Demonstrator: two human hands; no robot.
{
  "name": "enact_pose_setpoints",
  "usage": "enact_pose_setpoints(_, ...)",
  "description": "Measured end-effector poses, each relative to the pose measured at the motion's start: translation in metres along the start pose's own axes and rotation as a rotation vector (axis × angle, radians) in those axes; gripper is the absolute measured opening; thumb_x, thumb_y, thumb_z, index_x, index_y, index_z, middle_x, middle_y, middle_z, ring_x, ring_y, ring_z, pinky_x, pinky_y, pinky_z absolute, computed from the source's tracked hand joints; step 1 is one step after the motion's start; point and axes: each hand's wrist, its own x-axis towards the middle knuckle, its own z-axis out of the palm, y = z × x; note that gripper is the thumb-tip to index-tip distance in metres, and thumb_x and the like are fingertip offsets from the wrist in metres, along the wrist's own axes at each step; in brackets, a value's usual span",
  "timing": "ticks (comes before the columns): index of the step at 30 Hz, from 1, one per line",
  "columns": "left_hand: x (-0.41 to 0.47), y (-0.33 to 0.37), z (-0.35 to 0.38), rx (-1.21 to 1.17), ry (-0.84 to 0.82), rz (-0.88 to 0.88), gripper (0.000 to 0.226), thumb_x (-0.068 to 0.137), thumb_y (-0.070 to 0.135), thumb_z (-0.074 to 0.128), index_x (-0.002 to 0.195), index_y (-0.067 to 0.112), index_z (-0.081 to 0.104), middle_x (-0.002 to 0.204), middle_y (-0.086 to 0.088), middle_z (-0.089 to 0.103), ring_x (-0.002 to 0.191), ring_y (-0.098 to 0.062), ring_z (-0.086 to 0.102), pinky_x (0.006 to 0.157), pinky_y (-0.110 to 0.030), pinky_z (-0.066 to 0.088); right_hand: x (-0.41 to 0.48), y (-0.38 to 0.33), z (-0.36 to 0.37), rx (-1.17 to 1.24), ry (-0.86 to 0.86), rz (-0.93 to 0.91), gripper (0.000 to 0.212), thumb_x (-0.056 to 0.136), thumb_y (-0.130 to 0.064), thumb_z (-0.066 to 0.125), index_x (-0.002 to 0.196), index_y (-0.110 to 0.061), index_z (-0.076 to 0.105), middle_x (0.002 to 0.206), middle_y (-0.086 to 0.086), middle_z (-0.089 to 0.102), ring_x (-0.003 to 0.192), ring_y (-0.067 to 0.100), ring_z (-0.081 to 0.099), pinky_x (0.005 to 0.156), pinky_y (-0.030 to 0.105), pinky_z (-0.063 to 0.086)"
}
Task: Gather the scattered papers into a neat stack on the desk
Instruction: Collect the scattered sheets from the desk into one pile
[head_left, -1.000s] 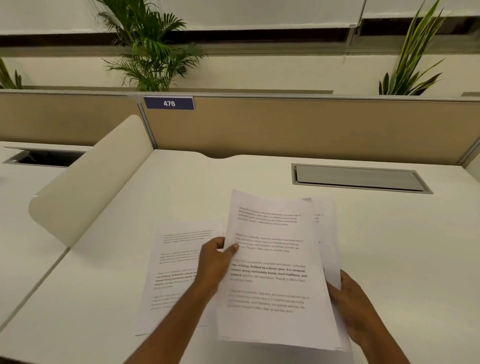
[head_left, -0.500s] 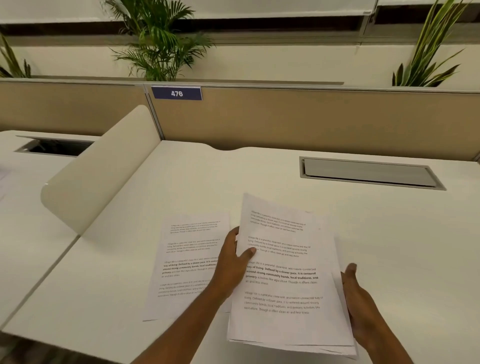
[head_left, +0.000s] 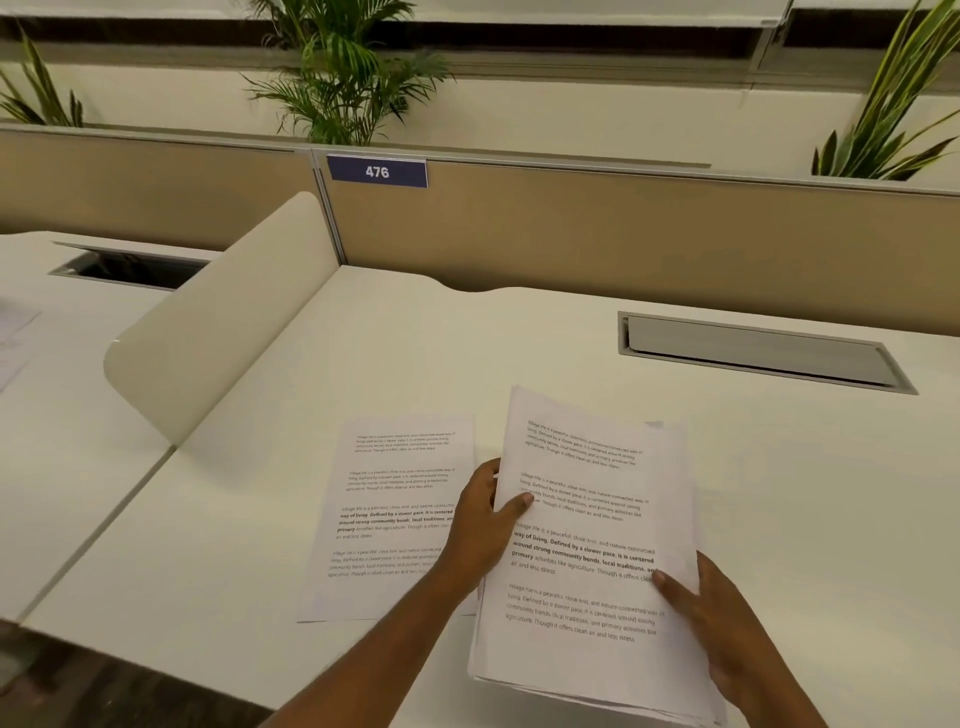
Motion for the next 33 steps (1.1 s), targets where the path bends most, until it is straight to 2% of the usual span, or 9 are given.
enact_pose_setpoints(4,0.004,-0.003,-0.003,-0.035,0.023,-0.052,0.025,0.092,0.023,0.061,0.115,0.028,0.054,0.105,0.007,0.066,0.098,-0.009,0.065,0.074,-0.018,0.055,0.003,0.000,0.001,0.027,0.027,-0.023,0.030,0.089,-0.014,0.065,0.118,-0.021,0.061,0.109,0.004,0.073,0.097,0.028,0.070,0.080,0.041,0.056)
enact_pose_setpoints(8,0.020,-0.009,-0.032,0.033,0.261,-0.146,0.022,0.094,0.032,0.057,0.108,0.014,0.059,0.105,-0.009,0.068,0.078,-0.015,0.062,0.067,-0.028,0.052,0.008,0.000,0.000,0.050,0.054,-0.030,0.034,0.089,-0.013,0.065,0.123,-0.019,0.059,0.111,0.006,0.072,0.099,0.030,0.069,0.089,0.047,0.053)
enact_pose_setpoints(9,0.026,-0.011,-0.045,0.121,0.344,-0.175,0.028,0.092,0.033,0.060,0.110,0.011,0.059,0.109,-0.012,0.067,0.082,-0.019,0.062,0.072,-0.033,0.052,0.009,0.000,-0.001,0.060,0.057,-0.031,0.035,0.090,-0.013,0.064,0.124,-0.018,0.058,0.111,0.006,0.072,0.099,0.031,0.068,0.090,0.048,0.052)
enact_pose_setpoints(12,0.039,-0.024,-0.089,0.503,0.555,-0.336,0.058,0.080,0.038,0.073,0.124,0.007,0.052,0.126,-0.019,0.055,0.113,-0.035,0.054,0.090,-0.043,0.046,0.011,0.000,-0.002,0.086,0.069,-0.039,0.036,0.090,-0.011,0.063,0.126,-0.016,0.056,0.112,0.007,0.071,0.100,0.031,0.067,0.091,0.047,0.050)
enact_pose_setpoints(16,0.039,-0.040,-0.133,0.691,0.704,-0.540,0.082,0.066,0.043,0.083,0.123,0.000,0.043,0.131,-0.026,0.038,0.119,-0.041,0.041,0.098,-0.050,0.040,0.015,0.003,-0.003,0.101,0.082,-0.048,0.040,0.091,-0.011,0.062,0.130,-0.013,0.054,0.116,0.012,0.068,0.101,0.034,0.066,0.093,0.048,0.049)
enact_pose_setpoints(21,0.026,-0.062,-0.153,0.725,0.665,-0.668,0.092,0.054,0.049,0.088,0.118,0.002,0.040,0.128,-0.023,0.036,0.117,-0.038,0.040,0.098,-0.048,0.038,0.018,0.002,-0.004,0.108,0.089,-0.059,0.035,0.091,-0.008,0.062,0.125,-0.014,0.056,0.115,0.015,0.068,0.101,0.038,0.065,0.094,0.054,0.048)
enact_pose_setpoints(27,0.027,-0.055,-0.152,0.603,0.581,-0.644,0.095,0.055,0.028,0.093,0.124,0.002,0.033,0.129,-0.025,0.041,0.116,-0.044,0.051,0.093,-0.050,0.046,0.018,0.006,-0.004,0.122,0.106,-0.065,0.037,0.090,-0.007,0.062,0.126,-0.012,0.055,0.116,0.017,0.067,0.102,0.040,0.064,0.094,0.057,0.048)
enact_pose_setpoints(31,0.027,-0.057,-0.157,0.580,0.539,-0.519,0.081,0.060,0.018,0.090,0.123,0.000,0.041,0.126,-0.023,0.058,0.114,-0.040,0.058,0.090,-0.043,0.048,0.019,0.010,-0.007,0.136,0.126,-0.065,0.038,0.090,-0.007,0.062,0.127,-0.012,0.055,0.117,0.016,0.067,0.102,0.039,0.064,0.093,0.054,0.049)
enact_pose_setpoints(33,0.025,-0.060,-0.160,0.610,0.539,-0.450,0.060,0.068,0.015,0.084,0.117,0.000,0.052,0.119,-0.020,0.065,0.109,-0.038,0.061,0.087,-0.041,0.048,0.018,0.011,-0.010,0.134,0.135,-0.067,0.038,0.090,-0.007,0.062,0.126,-0.013,0.055,0.117,0.017,0.066,0.102,0.039,0.064,0.093,0.053,0.049)
